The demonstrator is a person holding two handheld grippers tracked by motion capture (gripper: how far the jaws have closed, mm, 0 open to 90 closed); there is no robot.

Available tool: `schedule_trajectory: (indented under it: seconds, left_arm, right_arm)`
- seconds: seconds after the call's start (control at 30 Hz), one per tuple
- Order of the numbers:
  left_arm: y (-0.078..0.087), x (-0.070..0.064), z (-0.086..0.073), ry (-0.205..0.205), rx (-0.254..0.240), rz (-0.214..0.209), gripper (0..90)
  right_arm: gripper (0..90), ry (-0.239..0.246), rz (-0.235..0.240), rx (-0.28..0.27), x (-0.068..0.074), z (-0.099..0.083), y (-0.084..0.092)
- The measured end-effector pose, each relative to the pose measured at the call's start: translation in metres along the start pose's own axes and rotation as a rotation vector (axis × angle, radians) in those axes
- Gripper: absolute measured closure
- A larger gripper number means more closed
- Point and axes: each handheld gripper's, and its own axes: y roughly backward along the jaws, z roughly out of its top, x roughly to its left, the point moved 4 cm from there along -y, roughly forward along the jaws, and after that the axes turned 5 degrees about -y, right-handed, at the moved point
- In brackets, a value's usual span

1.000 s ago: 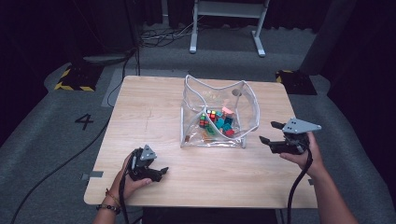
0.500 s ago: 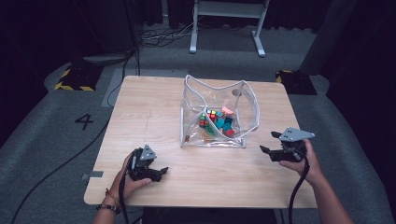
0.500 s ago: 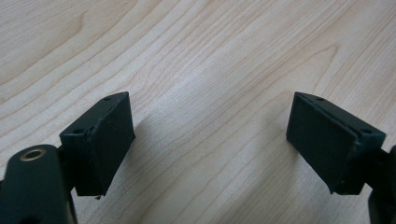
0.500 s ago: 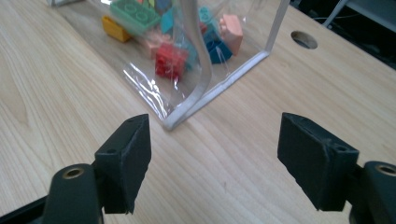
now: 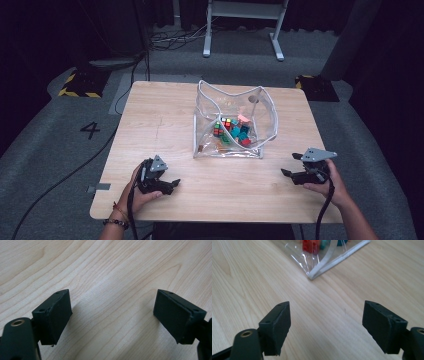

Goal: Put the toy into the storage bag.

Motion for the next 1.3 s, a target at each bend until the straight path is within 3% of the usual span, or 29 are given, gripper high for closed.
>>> schedule_trajectory:
  seconds: [0.37, 0.47, 0.53, 0.6, 1.3]
  left_arm:
    - [0.000, 0.000, 0.000, 0.001, 0.002, -0.002, 15.1]
    - [0.000, 0.000, 0.000, 0.002, 0.002, -0.001, 15.1]
    - [0.000, 0.000, 0.000, 0.002, 0.002, -0.003, 15.1]
    - [0.000, 0.000, 0.000, 0.002, 0.002, -0.002, 15.1]
    - [0.000, 0.000, 0.000, -0.010, 0.004, -0.015, 15.3]
  right_arm:
    - [21.6, -0.069, 0.004, 0.055, -0.003, -0.034, -0.003]
    - [17.5, -0.107, 0.006, 0.057, -0.002, -0.045, -0.005]
    - [17.5, -0.158, 0.019, 0.016, -0.004, -0.051, -0.004]
    - [16.5, -0.176, -0.002, 0.013, -0.005, -0.053, -0.003]
    - [15.6, -0.187, -0.014, 0.017, -0.003, -0.053, -0.002]
